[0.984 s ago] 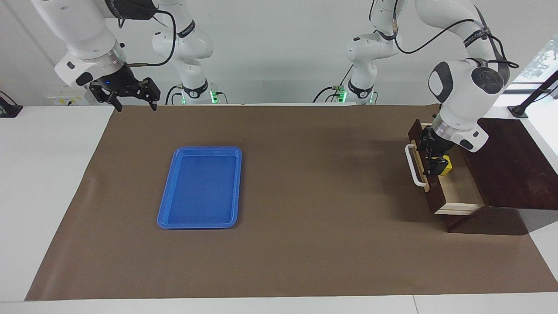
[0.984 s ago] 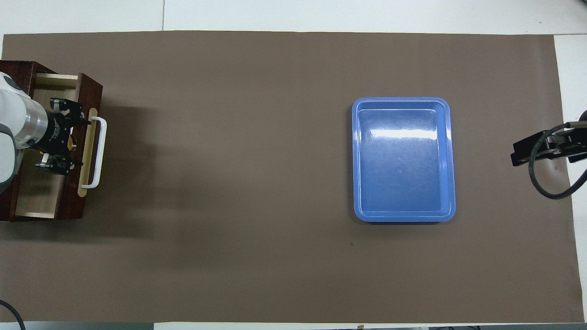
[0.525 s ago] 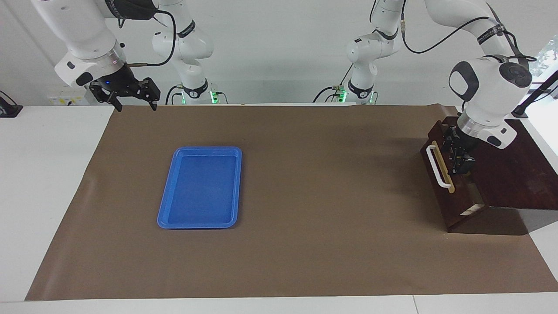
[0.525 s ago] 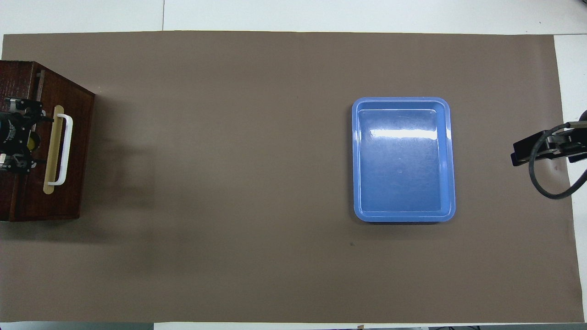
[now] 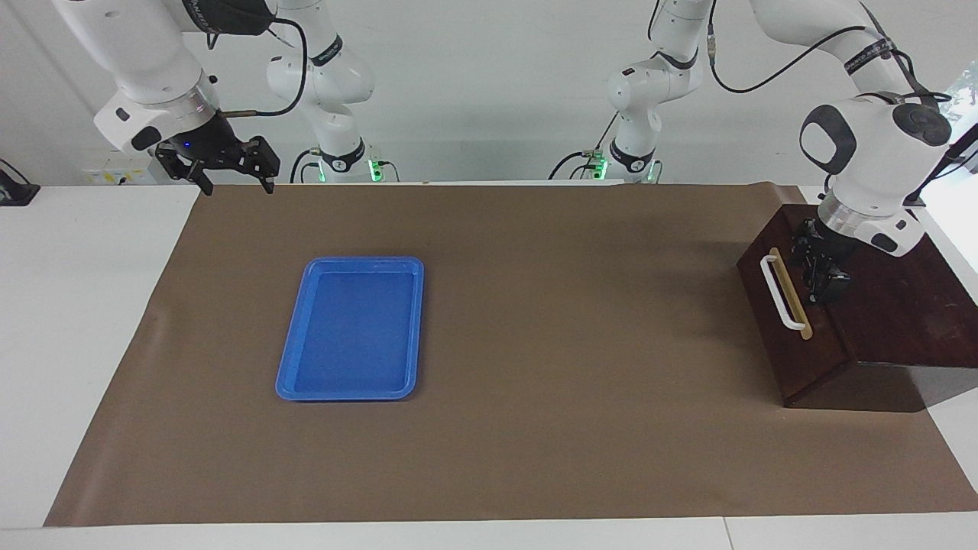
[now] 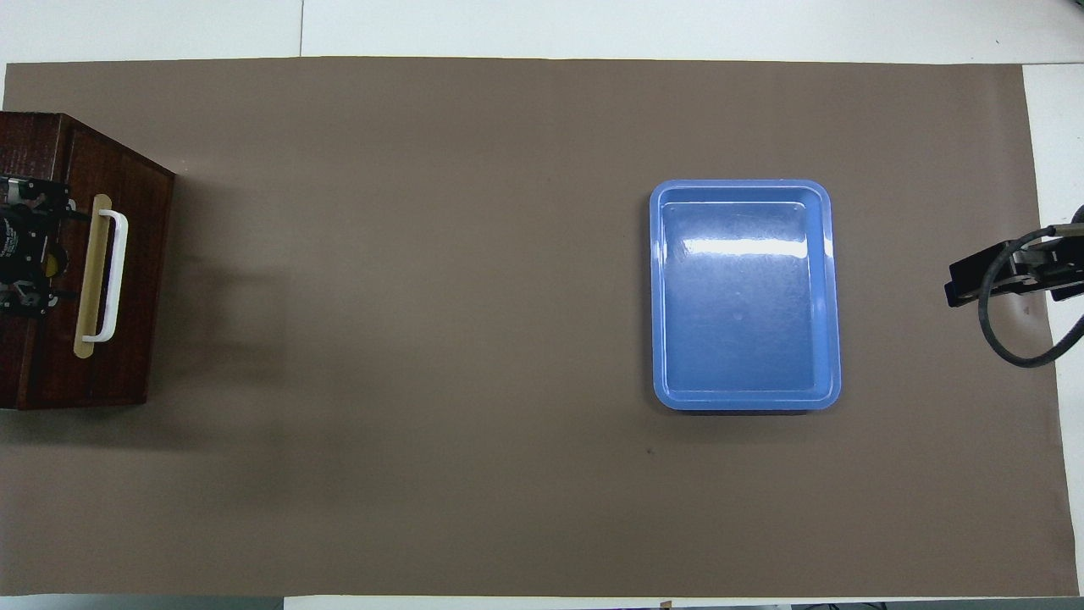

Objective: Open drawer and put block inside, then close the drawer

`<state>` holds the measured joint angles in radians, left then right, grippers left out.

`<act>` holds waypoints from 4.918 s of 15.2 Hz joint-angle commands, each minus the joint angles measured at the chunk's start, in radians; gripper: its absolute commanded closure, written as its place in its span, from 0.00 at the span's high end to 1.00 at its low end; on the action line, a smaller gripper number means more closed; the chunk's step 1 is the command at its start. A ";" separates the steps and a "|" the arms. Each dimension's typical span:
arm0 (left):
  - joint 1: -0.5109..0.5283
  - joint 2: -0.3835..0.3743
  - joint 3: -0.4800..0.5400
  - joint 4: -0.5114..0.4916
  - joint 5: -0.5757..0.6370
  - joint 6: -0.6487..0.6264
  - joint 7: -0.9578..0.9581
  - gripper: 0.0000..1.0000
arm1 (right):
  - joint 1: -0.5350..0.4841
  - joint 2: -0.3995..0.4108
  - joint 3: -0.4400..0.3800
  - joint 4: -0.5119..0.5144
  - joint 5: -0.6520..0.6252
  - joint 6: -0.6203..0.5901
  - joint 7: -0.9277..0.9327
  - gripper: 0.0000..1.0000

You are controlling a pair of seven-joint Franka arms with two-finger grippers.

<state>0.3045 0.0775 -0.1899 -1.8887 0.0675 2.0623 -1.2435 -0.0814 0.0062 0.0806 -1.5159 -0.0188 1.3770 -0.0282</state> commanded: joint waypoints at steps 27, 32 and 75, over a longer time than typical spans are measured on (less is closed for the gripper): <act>-0.225 -0.091 -0.017 0.184 -0.124 -0.346 1.125 1.00 | -0.015 -0.020 0.007 -0.020 0.014 0.010 -0.018 1.00; -0.216 -0.093 -0.013 0.181 -0.123 -0.376 1.209 1.00 | -0.018 -0.020 0.007 -0.020 0.016 0.011 -0.016 1.00; -0.196 -0.094 -0.006 0.194 -0.074 -0.404 1.113 1.00 | -0.043 -0.018 0.005 -0.018 0.022 0.014 -0.013 1.00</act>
<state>0.1004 0.0013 -0.1923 -1.6827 -0.0189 1.6459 -0.1233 -0.1025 0.0061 0.0772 -1.5159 -0.0178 1.3771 -0.0292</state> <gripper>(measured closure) 0.000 0.000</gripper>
